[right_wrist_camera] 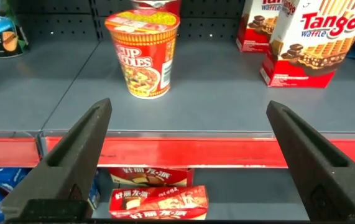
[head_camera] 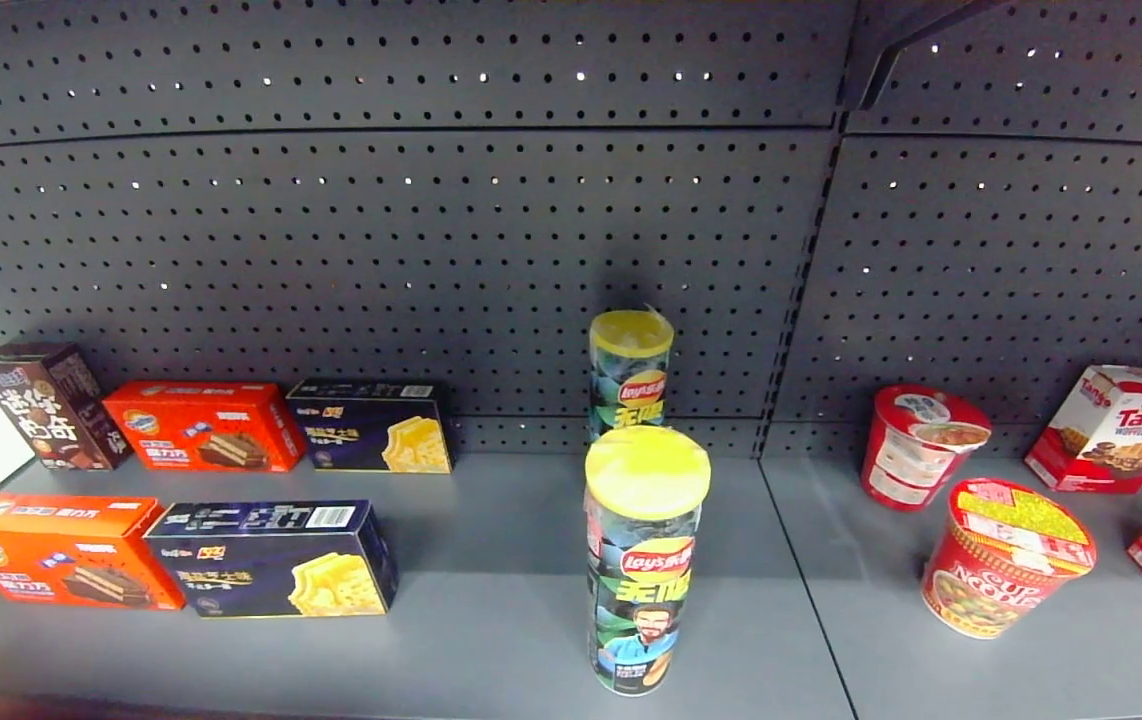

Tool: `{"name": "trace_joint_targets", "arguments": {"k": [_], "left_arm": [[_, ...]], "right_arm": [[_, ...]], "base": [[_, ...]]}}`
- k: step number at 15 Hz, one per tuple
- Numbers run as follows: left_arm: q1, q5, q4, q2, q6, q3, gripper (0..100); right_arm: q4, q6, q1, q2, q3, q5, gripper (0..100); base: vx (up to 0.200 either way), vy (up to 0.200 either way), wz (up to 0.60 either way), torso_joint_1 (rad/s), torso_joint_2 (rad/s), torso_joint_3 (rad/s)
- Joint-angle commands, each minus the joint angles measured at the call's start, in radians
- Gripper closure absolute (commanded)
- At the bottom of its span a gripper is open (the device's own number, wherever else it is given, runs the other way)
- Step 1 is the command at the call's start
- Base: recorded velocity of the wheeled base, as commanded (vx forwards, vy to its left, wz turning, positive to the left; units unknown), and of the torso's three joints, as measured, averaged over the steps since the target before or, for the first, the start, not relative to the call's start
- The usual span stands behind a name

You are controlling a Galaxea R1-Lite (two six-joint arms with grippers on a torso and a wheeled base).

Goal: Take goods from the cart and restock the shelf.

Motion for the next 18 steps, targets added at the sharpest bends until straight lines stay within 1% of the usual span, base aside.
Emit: {"name": "trace_joint_targets", "arguments": {"k": [1,6,8,16,18], "left_arm": [[-0.001,0.000,0.000,0.001,0.000,0.000,0],[-0.001,0.000,0.000,0.001,0.000,0.000,0],[0.001,-0.003,0.002,0.001,0.008,0.000,0],[-0.001,-0.005,0.002,0.001,0.004,0.000,0],[-0.001,-0.005,0.002,0.001,0.004,0.000,0]], "right_arm": [[0.000,0.000,-0.001,0.001,0.000,0.000,0],[0.000,0.000,0.001,0.001,0.000,0.000,0],[0.000,0.001,0.001,0.001,-0.002,0.000,0],[0.000,0.000,0.001,0.001,0.000,0.000,0],[0.002,-0.002,0.001,0.001,-0.002,0.028,0]], "base": [[0.000,0.000,0.00,0.000,0.00,0.000],[0.000,0.000,0.00,0.000,0.00,0.000],[0.000,0.000,0.00,0.000,0.00,0.000],[0.000,0.000,0.00,0.000,0.00,0.000],[0.000,0.000,0.00,0.000,0.00,0.000]]}}
